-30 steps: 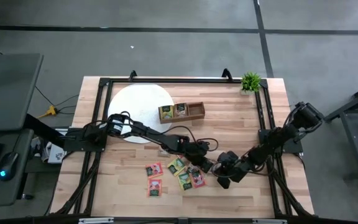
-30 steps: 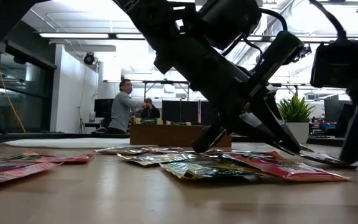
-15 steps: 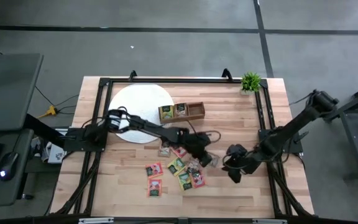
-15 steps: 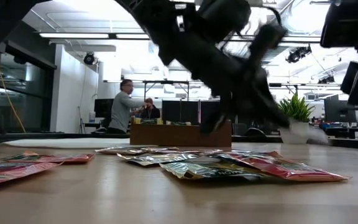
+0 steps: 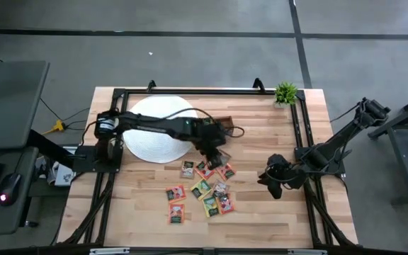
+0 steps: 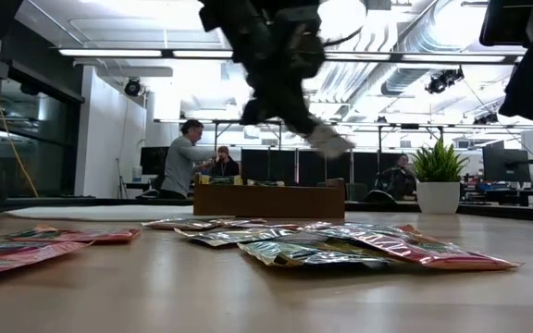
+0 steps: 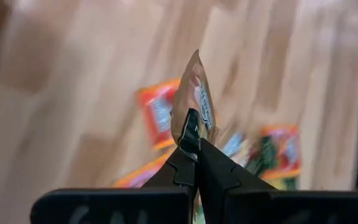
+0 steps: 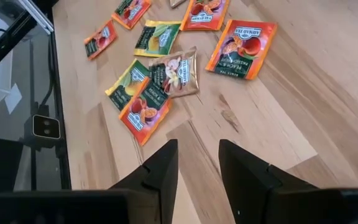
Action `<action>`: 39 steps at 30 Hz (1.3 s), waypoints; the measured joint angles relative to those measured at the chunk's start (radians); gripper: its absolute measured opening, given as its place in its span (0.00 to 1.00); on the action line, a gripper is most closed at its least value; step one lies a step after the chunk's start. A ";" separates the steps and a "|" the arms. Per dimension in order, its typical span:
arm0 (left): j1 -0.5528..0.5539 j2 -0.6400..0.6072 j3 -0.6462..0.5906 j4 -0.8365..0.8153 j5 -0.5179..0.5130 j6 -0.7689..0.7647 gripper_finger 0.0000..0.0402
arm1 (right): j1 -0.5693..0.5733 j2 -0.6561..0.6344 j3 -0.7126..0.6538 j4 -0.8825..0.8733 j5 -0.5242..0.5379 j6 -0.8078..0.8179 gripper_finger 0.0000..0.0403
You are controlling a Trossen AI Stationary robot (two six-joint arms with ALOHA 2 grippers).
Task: Pick & Place Tea
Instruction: Put the brown tea bag into the middle compartment of the wooden organizer
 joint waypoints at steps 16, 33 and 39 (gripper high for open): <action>0.111 -0.011 0.289 -0.463 -0.169 0.390 0.00 | 0.000 0.000 0.000 0.005 0.000 0.005 0.28; 0.304 -0.009 0.287 -0.497 -0.165 0.636 0.00 | 0.000 0.000 0.000 0.016 0.057 0.023 0.28; 0.331 0.047 0.285 -0.465 -0.165 0.689 0.00 | 0.000 0.000 0.000 0.015 0.074 0.027 0.28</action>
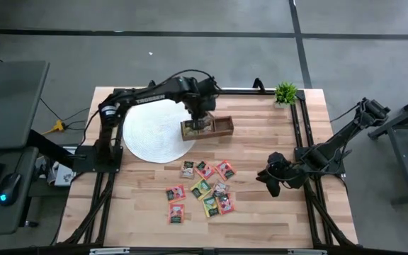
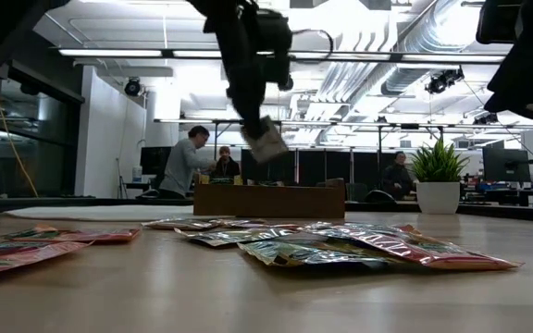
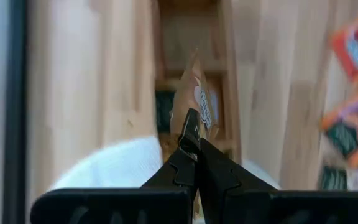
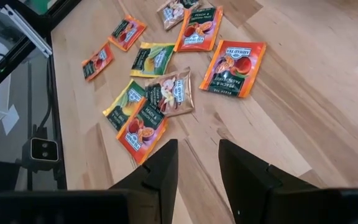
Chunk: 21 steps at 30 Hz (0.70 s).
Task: Pick & Place Tea
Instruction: Put the brown tea bag into the middle compartment of the wooden organizer
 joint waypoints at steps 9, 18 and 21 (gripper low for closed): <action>-0.002 0.078 0.001 0.006 -0.001 0.042 0.00 | 0.000 0.000 0.000 0.005 0.012 0.022 0.28; -0.001 0.078 0.001 0.012 -0.011 0.102 0.00 | 0.000 0.000 0.000 0.008 0.038 0.041 0.28; -0.001 0.078 0.002 0.004 -0.027 0.110 0.00 | 0.000 0.000 0.000 0.008 0.038 0.044 0.28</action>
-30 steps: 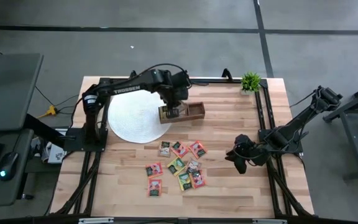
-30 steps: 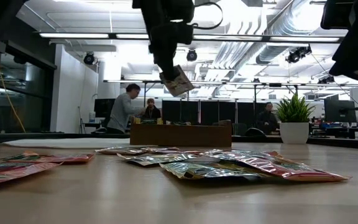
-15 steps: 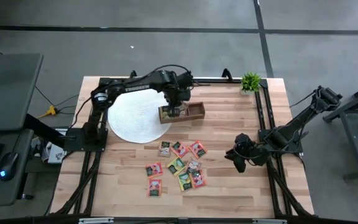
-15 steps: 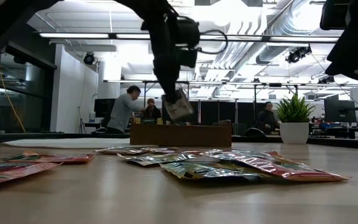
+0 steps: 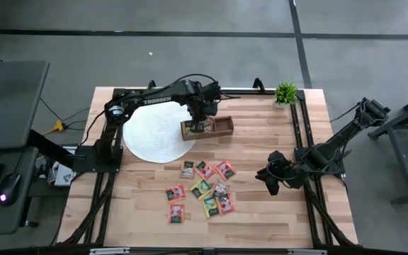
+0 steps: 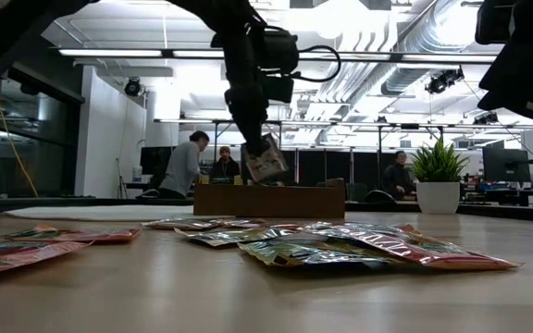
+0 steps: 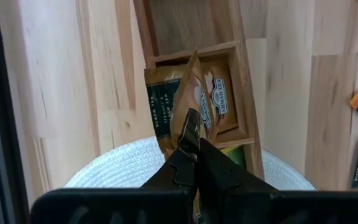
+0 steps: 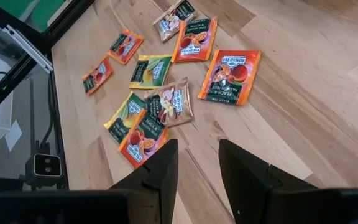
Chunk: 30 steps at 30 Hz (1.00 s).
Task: Pick & Place Tea
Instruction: Put the brown tea bag into the middle compartment of the wooden organizer
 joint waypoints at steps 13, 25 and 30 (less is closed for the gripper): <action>-0.001 0.046 -0.001 -0.017 0.016 0.019 0.00 | 0.000 0.000 0.000 0.000 0.000 0.004 0.28; -0.002 0.059 0.001 -0.011 0.019 0.019 0.00 | 0.000 0.000 0.000 0.000 0.000 0.004 0.28; -0.002 0.059 0.001 0.009 0.034 0.042 0.03 | 0.000 0.000 0.000 0.000 0.000 0.004 0.28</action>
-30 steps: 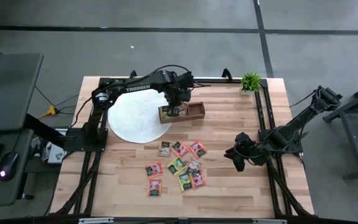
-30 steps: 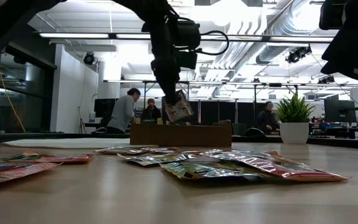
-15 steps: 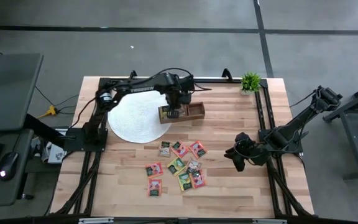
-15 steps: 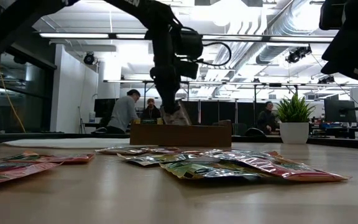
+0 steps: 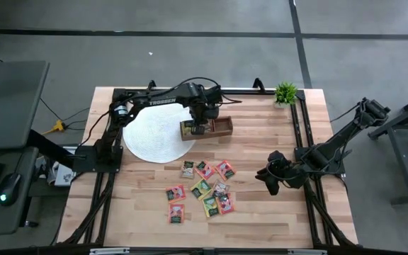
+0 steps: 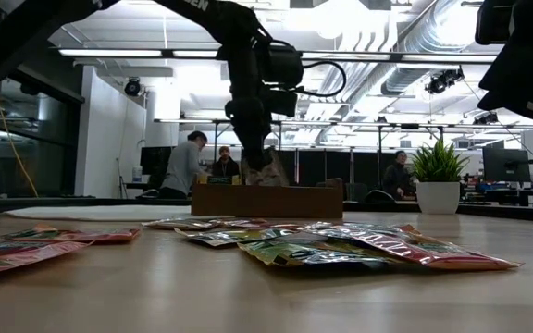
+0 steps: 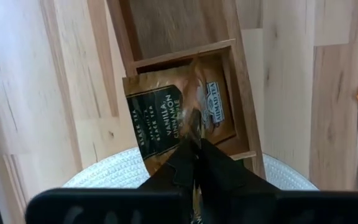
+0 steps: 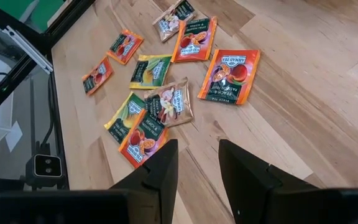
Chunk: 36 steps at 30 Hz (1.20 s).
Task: Pick & Place Tea
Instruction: Put the brown tea bag into the middle compartment of the wooden organizer
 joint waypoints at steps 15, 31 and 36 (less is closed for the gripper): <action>0.000 0.000 0.000 -0.025 -0.065 -0.008 0.31 | 0.000 0.000 0.000 -0.007 0.000 0.000 0.28; -0.060 -0.146 0.000 -0.028 -0.157 -0.039 0.32 | 0.000 0.000 0.000 0.010 0.011 -0.062 0.28; -0.155 -0.158 -0.002 -0.024 -0.192 -0.084 0.32 | -0.006 0.000 0.000 0.048 0.007 -0.129 0.28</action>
